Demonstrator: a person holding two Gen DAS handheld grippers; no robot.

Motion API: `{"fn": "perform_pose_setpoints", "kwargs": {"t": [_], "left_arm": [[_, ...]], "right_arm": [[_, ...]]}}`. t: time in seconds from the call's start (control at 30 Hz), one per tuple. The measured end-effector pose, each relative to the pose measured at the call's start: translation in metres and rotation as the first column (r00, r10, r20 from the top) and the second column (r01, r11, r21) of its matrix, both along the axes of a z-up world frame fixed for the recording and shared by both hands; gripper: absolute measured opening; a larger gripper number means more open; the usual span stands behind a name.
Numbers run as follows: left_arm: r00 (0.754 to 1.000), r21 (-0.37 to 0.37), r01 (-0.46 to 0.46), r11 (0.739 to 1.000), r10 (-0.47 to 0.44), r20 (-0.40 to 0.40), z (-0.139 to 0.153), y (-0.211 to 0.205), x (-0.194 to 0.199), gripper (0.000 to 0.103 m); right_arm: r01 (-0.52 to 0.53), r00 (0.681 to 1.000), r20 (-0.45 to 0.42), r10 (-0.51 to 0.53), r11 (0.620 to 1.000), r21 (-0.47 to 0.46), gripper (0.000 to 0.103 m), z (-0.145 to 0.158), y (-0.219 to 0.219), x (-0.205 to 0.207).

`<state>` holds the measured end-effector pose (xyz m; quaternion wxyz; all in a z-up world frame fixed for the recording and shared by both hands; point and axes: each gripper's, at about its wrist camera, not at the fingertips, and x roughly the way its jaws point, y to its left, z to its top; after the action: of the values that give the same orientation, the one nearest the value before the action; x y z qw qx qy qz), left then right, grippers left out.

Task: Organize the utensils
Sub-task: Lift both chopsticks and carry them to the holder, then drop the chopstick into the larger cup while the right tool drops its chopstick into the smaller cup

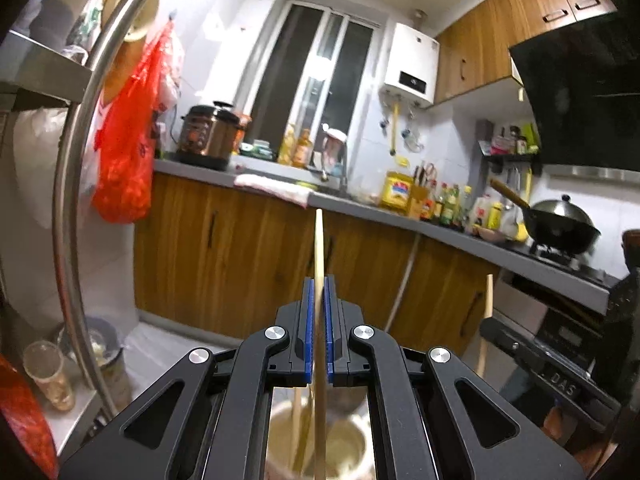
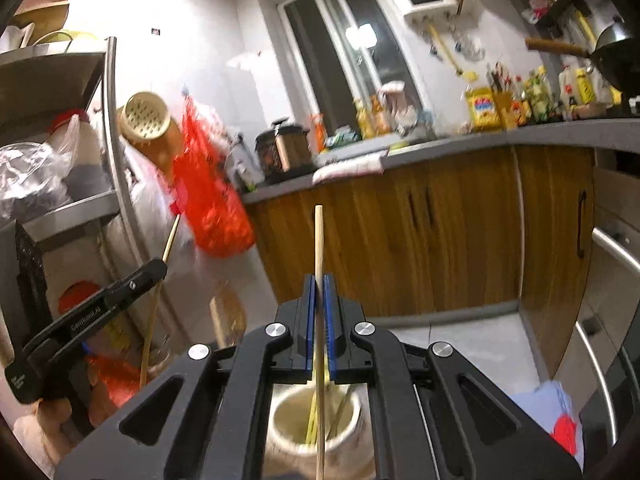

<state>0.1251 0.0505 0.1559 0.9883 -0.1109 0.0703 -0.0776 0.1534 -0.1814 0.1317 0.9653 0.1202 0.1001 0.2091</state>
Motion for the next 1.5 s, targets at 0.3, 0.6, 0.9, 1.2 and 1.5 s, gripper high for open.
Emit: {"fn": "perform_pose_setpoints", "kwargs": {"t": [0.3, 0.6, 0.9, 1.2, 1.5], "left_arm": [[0.997, 0.036, -0.063, 0.997, 0.062, 0.038, -0.007, -0.011, 0.032, 0.005], [0.999, 0.059, -0.052, 0.997, 0.052, 0.002, -0.032, -0.002, 0.023, 0.005], [0.999, 0.103, -0.008, 0.995, 0.013, -0.047, -0.048, 0.006, -0.010, 0.005], [0.984, 0.191, 0.053, 0.980, -0.019, -0.177, -0.067, -0.004, -0.016, 0.006], [0.974, 0.197, 0.050, 0.979, -0.005, -0.225, -0.075, 0.001, -0.016, 0.007]], "right_arm": [[0.082, 0.992, 0.095, -0.084, 0.996, 0.024, 0.005, -0.003, 0.011, 0.023], [0.046, 0.999, 0.027, -0.045, 0.998, -0.041, 0.005, -0.032, 0.016, 0.030], [0.000, 1.000, -0.030, -0.003, 0.997, -0.082, 0.005, -0.053, 0.000, 0.010], [-0.038, 0.996, -0.080, 0.029, 0.993, -0.110, 0.006, -0.056, 0.004, 0.001], [-0.036, 0.994, -0.105, 0.026, 0.995, -0.096, 0.007, -0.053, 0.005, 0.000]]}}
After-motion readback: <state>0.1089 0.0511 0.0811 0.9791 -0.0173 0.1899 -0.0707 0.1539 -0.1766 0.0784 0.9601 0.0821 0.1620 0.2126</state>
